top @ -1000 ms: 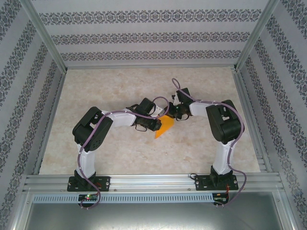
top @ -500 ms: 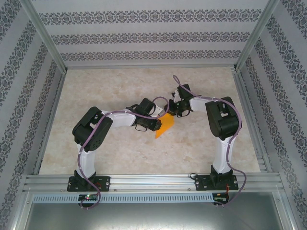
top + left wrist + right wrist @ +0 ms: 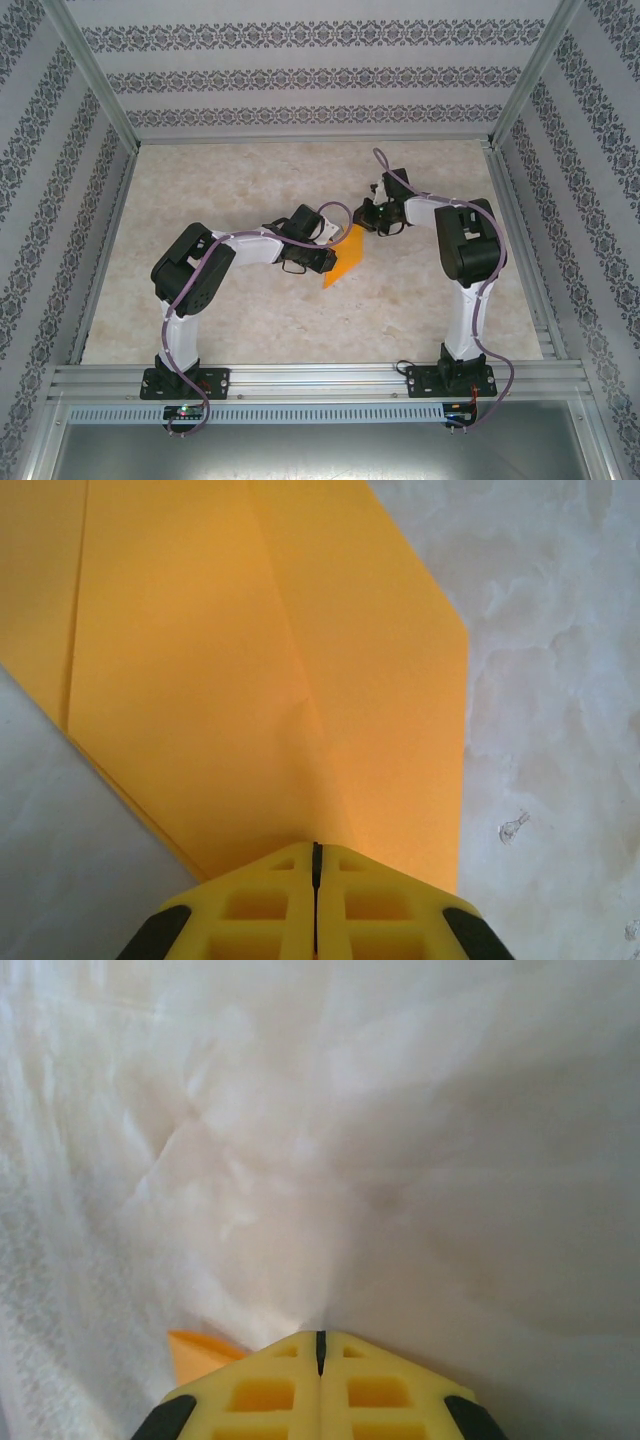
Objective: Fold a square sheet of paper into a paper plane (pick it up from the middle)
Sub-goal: Fourth fold the wing at the center of the table.
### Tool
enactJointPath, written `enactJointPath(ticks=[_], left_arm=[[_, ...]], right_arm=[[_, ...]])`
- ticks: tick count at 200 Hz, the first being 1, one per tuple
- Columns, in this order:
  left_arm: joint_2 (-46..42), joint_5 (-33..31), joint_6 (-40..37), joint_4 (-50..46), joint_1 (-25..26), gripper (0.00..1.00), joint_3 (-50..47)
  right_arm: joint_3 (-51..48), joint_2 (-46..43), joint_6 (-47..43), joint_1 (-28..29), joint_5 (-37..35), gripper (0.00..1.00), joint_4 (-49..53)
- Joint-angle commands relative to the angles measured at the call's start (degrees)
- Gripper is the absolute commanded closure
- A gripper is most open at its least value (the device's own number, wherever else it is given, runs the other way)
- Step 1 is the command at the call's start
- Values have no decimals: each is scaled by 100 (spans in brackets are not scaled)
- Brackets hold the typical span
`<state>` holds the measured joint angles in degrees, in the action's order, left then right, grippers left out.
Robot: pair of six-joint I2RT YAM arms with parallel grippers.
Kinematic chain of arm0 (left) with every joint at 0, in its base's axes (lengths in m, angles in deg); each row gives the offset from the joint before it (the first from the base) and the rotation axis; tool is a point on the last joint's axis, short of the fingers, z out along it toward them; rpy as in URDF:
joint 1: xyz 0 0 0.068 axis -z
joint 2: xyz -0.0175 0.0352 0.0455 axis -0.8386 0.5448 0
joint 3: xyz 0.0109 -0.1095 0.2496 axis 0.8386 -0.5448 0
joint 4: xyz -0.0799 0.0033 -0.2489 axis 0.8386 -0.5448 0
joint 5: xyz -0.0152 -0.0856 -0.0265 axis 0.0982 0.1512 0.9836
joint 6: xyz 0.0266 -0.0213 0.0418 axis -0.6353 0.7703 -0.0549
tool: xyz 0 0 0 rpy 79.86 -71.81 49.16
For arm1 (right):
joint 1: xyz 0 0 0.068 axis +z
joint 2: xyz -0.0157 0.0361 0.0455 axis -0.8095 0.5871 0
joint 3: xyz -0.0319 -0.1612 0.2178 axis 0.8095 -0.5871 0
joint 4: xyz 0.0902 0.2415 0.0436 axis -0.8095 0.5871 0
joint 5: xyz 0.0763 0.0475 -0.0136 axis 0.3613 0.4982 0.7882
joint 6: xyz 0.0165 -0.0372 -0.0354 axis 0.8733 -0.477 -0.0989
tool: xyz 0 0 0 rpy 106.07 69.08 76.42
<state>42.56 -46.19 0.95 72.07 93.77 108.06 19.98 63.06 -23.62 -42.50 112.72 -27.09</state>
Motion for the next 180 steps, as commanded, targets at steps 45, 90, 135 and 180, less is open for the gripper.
enactJointPath(ticks=[45,90,135,180], left_arm=[[507,-206,-76,-1251,57,91,-279],[457,-149,-36,-1181,58,91,-256],[326,-43,8,-1100,57,91,-259],[191,38,104,-1016,53,91,-280]], right_arm=[[-290,-800,-212,-74,-515,94,28],[-1132,-1585,180,274,-159,94,-236],[-1575,-1629,786,754,125,94,-718],[-1644,-1245,935,891,174,94,-902]])
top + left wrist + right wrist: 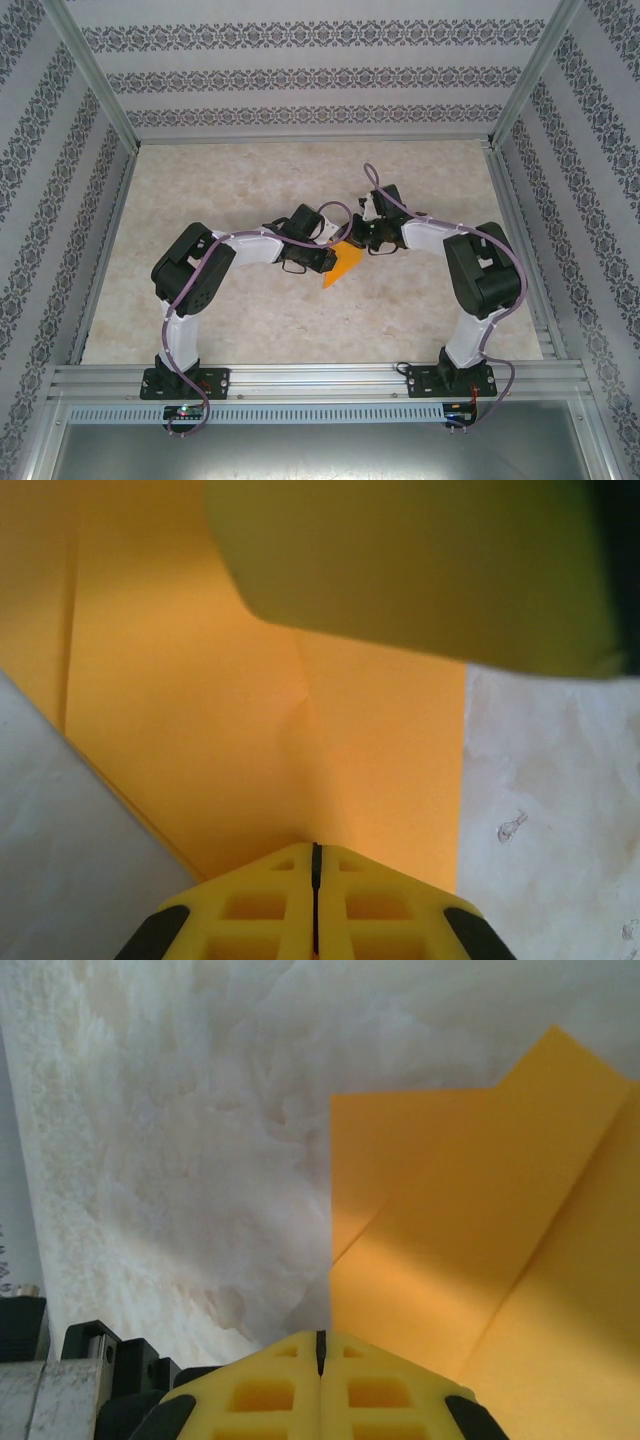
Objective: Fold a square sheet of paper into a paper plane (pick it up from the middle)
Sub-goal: Fourth fold the wing at the center of the table.
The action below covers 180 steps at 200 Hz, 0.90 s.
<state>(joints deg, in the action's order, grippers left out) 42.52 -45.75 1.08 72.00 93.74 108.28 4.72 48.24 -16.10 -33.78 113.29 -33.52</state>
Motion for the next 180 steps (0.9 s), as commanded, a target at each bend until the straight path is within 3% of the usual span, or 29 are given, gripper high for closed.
enactJointPath(ticks=[1,85,130,180], left_arm=[[187,-5,95,-1012,58,91,-303],[-93,232,271,-1032,63,90,-191],[-369,780,607,-1057,58,88,43],[-648,701,751,-1074,56,84,151]], right_arm=[[-124,245,187,20,115,94,-269],[-196,563,-85,-23,-142,94,-76],[-111,808,-388,-14,-479,95,315],[-122,948,-539,14,-441,94,367]])
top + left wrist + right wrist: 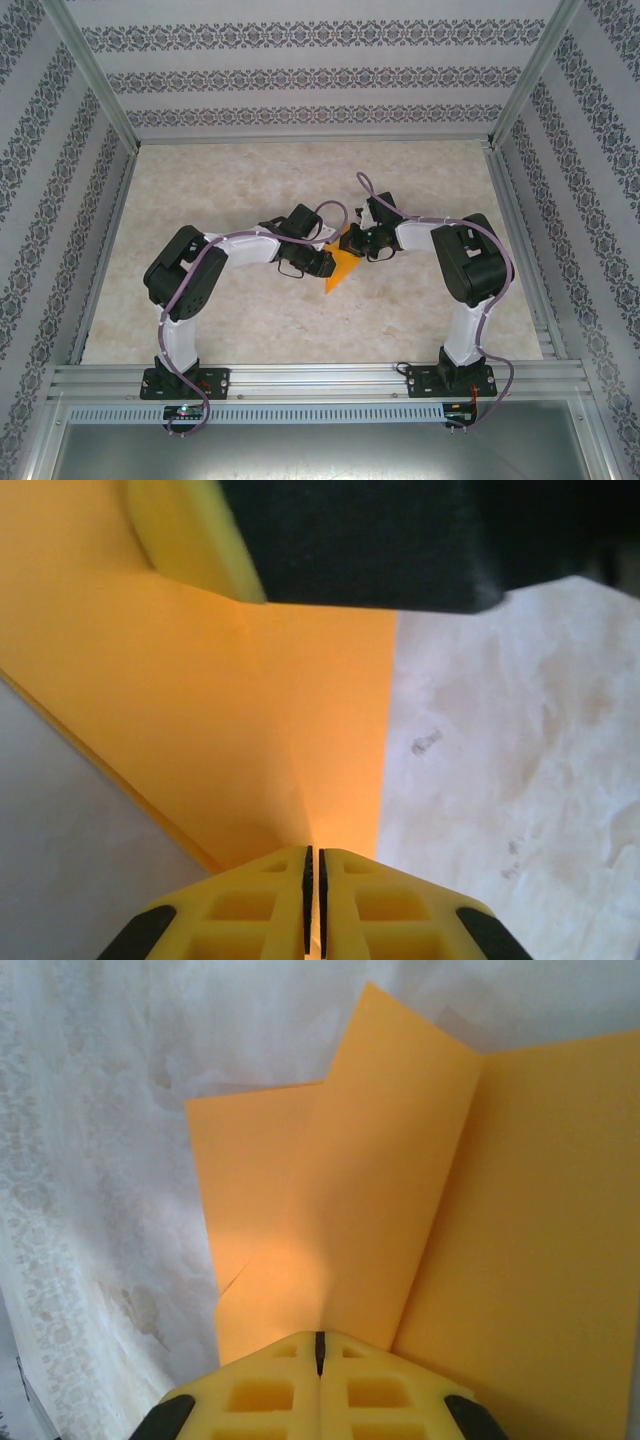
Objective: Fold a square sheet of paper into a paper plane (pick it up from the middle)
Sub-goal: Fourth fold the wing at the center of the table.
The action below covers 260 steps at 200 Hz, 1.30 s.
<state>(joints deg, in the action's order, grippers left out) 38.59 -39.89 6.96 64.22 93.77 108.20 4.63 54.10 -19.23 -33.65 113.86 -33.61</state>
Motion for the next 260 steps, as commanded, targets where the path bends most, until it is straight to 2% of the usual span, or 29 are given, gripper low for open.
enactJointPath(ticks=[1,37,106,168,260], left_arm=[[-259,114,163,-288,56,84,152],[-191,358,369,-36,66,82,46],[25,367,307,49,207,81,16],[162,132,195,-2,236,82,-102],[230,109,231,86,234,83,-216]], right_arm=[[-117,362,-222,4,-493,94,374],[-127,362,-225,-1,-428,94,338],[-138,310,-253,-18,-392,95,382],[-116,283,-304,-46,-404,95,461],[-224,222,-389,-110,-430,95,522]])
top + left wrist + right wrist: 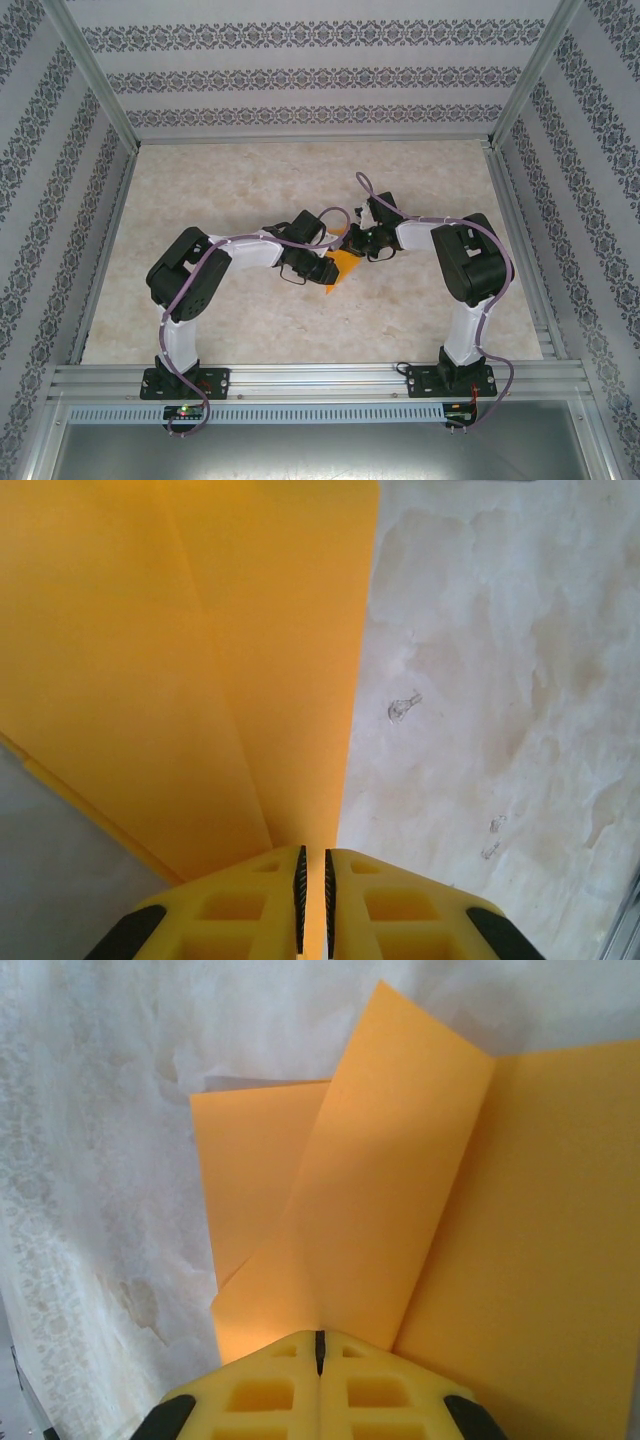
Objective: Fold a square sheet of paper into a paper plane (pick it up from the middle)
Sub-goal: Fourth fold the wing at the center of the table.
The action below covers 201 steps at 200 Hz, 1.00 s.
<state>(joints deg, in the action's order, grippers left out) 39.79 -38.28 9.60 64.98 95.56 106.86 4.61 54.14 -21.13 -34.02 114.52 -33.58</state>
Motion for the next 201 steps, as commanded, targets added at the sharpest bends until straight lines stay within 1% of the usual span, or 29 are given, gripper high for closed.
enactJointPath(ticks=[1,62,139,201], left_arm=[[109,-55,-32,7,54,83,-83],[82,-156,-126,-85,54,83,-171],[7,-271,-285,-161,96,83,-616],[25,-479,-426,-175,151,84,-887]], right_arm=[[-218,217,-197,-71,-494,95,524],[-251,252,-213,-113,-489,95,494],[-195,211,-256,-205,-482,95,533],[-510,-361,222,-211,137,93,-200]])
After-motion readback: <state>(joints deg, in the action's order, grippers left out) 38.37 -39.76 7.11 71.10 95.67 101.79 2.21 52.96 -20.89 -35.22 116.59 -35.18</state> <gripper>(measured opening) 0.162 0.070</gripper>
